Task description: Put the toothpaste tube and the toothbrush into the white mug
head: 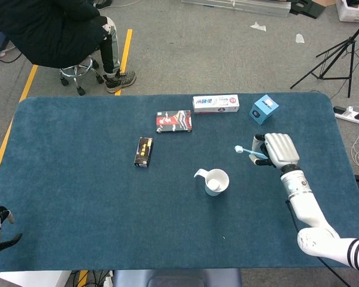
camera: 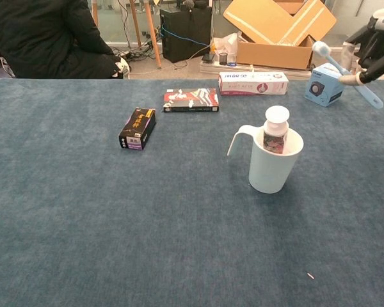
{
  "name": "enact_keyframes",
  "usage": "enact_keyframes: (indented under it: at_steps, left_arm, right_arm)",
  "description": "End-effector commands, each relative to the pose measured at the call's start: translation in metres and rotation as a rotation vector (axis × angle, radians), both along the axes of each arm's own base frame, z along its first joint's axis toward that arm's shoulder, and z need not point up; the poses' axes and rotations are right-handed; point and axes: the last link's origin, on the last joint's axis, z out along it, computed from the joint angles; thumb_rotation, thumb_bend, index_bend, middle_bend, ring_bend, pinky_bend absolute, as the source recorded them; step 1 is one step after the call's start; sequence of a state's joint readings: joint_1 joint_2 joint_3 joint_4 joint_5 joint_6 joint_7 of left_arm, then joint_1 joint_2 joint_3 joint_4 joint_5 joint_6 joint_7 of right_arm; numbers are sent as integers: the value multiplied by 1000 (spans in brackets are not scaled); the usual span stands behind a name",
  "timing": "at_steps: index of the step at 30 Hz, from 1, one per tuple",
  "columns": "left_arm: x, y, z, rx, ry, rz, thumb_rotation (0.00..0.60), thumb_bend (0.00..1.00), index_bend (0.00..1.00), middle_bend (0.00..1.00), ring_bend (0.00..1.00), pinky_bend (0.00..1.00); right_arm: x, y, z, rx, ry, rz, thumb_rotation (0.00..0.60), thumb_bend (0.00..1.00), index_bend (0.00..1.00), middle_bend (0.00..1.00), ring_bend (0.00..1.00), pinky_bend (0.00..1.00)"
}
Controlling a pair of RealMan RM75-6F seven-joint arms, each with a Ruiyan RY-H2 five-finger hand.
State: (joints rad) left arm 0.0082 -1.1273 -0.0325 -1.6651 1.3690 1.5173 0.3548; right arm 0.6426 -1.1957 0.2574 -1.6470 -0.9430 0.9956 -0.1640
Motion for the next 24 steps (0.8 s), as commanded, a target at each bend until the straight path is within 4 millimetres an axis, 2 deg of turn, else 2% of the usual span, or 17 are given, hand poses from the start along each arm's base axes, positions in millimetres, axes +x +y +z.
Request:
enact_keyframes:
  at_steps: [1, 7, 15, 24]
  left_arm:
    - [0, 0, 0, -2, 1, -1, 600, 0, 534, 377, 305, 417]
    - [1, 1, 1, 0, -1, -2, 600, 0, 534, 377, 305, 417]
    - [1, -1, 3, 6, -1, 3, 600, 0, 534, 377, 305, 417]
    - [-1, -3, 6, 14, -4, 6, 600, 0, 534, 377, 305, 417]
  right_arm:
    - [15, 5, 6, 6, -117, 40, 600, 220, 636, 1000, 1000, 1000]
    - [32, 11, -2, 85, -352, 42, 600, 220, 636, 1000, 1000, 1000]
    - [49, 18, -16, 181, -581, 51, 600, 220, 636, 1000, 1000, 1000]
    - [49, 21, -31, 263, -701, 26, 600, 220, 636, 1000, 1000, 1000]
